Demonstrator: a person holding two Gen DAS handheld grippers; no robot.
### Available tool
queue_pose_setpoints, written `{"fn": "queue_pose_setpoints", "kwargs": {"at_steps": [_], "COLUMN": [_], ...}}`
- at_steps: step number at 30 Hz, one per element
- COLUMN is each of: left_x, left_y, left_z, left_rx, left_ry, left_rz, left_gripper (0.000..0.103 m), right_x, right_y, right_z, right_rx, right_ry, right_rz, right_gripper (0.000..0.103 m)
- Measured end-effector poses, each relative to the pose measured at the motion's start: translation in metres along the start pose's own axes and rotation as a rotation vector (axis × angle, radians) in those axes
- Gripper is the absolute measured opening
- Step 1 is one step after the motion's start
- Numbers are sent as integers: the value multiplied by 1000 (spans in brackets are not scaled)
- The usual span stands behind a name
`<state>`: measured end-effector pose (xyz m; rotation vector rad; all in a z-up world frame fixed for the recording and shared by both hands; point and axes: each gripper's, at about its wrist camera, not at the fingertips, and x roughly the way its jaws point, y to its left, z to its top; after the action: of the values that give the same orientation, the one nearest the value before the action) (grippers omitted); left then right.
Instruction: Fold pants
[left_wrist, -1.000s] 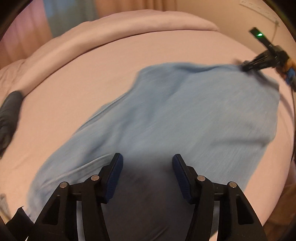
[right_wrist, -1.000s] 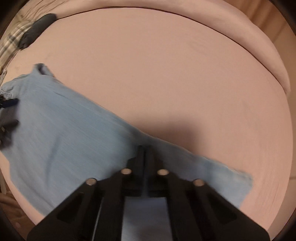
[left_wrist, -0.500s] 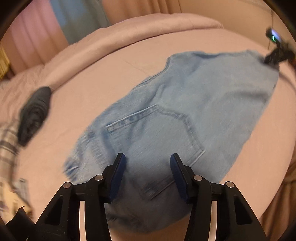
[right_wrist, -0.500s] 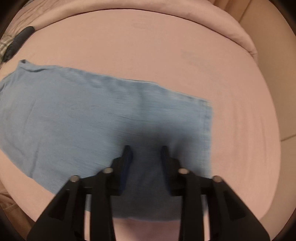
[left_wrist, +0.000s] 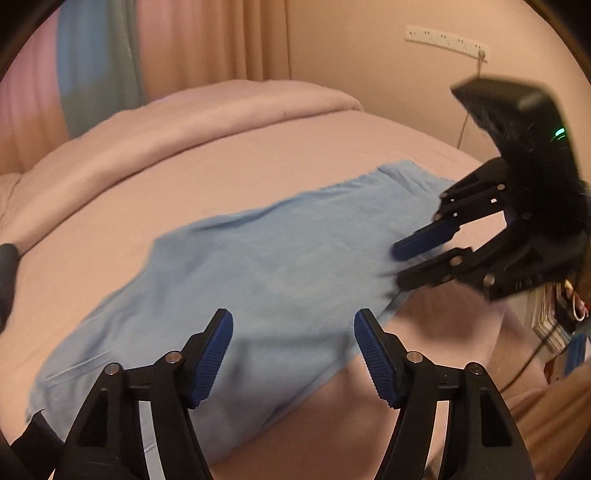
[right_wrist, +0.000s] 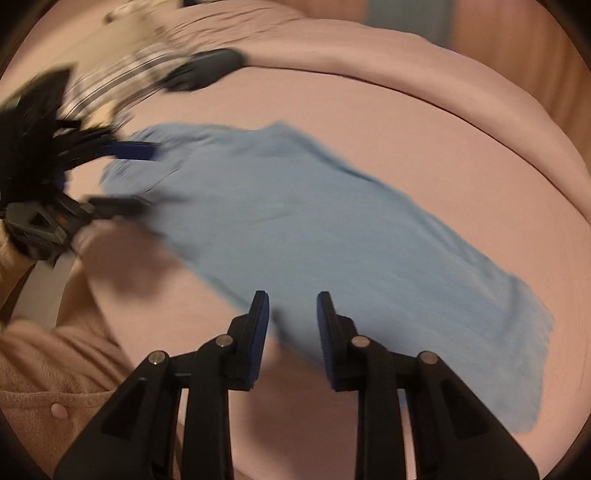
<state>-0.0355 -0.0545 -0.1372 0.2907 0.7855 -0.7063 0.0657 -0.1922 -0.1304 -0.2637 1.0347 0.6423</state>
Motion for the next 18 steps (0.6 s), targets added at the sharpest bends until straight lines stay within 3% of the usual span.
{"fn": "queue_pose_setpoints", "kwargs": {"at_steps": [3, 4, 6, 8, 11, 14, 16, 18], "left_x": [27, 40, 50, 37, 2, -20, -13, -11], "left_y": [1, 1, -2, -8, 5, 16, 23, 27], "left_z": [4, -1, -13, -30, -51, -71, -80, -85], "left_rx": [-53, -53, -6, 87, 93, 149, 198, 229], "left_ry": [95, 182, 285, 282, 226, 160, 206, 210], "left_rz": [-83, -75, -57, -21, 10, 156, 232, 230], "left_gripper": [69, 69, 68, 68, 68, 68, 68, 68], "right_x": [9, 13, 30, 47, 28, -6, -5, 4], "right_y": [-2, 14, 33, 41, 40, 40, 44, 45], "right_z": [7, 7, 0, -24, -34, -55, -61, -64], "right_rx": [39, 55, 56, 23, 17, -31, -103, -178], "right_ry": [-25, -20, 47, 190, 161, 46, 59, 107], "right_rz": [-5, 0, 18, 11, 9, -28, -102, -163], "right_gripper": [14, 13, 12, 12, 12, 17, 22, 25]}}
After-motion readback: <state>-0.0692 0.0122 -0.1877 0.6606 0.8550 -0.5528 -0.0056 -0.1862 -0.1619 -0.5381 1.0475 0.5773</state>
